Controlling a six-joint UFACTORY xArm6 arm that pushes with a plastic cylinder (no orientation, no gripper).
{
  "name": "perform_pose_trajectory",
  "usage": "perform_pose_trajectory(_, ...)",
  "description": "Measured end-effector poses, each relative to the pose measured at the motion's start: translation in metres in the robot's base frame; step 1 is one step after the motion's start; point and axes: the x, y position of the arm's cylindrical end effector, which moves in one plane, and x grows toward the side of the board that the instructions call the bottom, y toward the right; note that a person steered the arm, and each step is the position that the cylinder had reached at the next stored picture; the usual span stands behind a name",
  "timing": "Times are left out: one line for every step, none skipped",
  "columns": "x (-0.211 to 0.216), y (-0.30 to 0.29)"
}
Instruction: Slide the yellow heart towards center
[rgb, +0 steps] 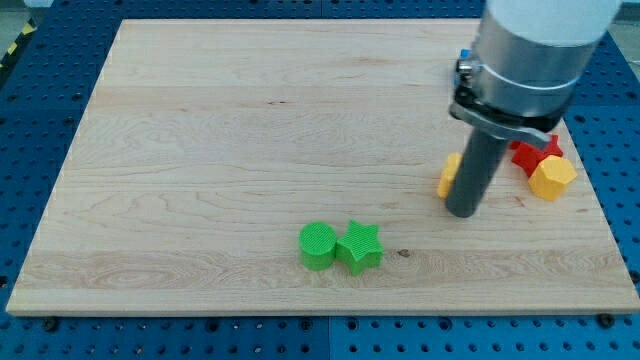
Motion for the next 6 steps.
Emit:
perform_pose_trajectory(-0.004,0.026)
perform_pose_trajectory(-0.022,0.015)
perform_pose_trajectory(-0.028,-0.028)
perform_pose_trajectory(-0.030,-0.077)
perform_pose_trajectory(-0.031,-0.099)
perform_pose_trajectory(-0.032,-0.072)
